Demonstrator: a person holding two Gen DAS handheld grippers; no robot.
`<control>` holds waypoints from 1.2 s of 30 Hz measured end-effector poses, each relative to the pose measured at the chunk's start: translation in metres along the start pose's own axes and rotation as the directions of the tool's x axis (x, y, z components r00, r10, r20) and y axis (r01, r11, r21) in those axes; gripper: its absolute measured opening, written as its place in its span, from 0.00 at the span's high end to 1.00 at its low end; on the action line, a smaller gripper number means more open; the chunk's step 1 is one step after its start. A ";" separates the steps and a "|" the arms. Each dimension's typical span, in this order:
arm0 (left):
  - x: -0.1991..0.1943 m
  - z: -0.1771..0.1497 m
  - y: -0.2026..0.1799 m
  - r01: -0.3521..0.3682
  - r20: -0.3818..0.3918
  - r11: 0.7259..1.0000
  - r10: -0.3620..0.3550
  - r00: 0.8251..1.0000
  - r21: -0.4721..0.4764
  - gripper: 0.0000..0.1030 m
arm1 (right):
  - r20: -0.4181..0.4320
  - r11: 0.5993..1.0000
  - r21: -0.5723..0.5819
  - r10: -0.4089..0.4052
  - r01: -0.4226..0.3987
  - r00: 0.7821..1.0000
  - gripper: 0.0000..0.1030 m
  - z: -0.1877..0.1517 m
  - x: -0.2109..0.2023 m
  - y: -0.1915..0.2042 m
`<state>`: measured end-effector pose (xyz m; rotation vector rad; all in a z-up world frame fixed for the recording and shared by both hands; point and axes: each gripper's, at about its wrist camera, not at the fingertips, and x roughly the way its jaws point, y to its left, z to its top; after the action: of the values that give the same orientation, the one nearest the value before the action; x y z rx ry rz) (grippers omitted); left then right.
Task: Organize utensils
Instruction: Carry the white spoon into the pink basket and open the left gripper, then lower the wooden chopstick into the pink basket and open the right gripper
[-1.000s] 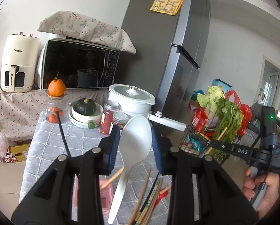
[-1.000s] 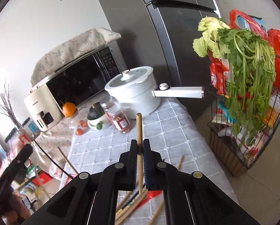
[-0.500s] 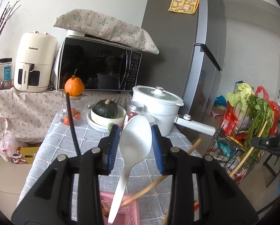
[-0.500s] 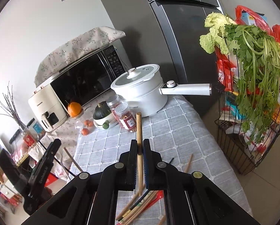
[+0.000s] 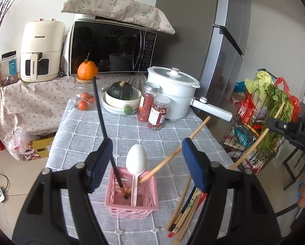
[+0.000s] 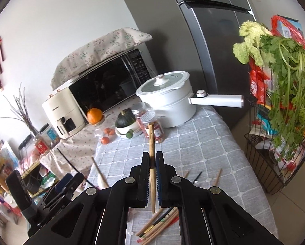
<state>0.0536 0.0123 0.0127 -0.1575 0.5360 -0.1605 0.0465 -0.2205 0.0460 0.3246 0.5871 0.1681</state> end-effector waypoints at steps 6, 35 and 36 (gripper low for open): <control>-0.009 -0.003 0.005 -0.045 -0.183 0.997 0.055 0.982 0.055 0.19 | 0.012 0.998 -0.020 0.065 -0.065 0.998 0.94 0.001 -0.003 0.022; -0.009 -0.035 0.065 -0.022 -0.374 0.995 -0.015 0.927 -0.094 0.18 | 0.120 0.985 -0.121 0.141 -0.127 0.983 0.94 0.002 -0.005 0.095; -0.009 -0.035 0.065 -0.022 -0.375 0.995 -0.014 0.927 -0.093 0.18 | 0.131 0.982 -0.130 0.152 -0.135 0.980 0.94 0.002 -0.006 0.098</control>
<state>0.0348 0.0739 -0.0251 -0.2213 0.9284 -0.1618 0.0363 -0.1309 0.0845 0.2591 0.4118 0.3158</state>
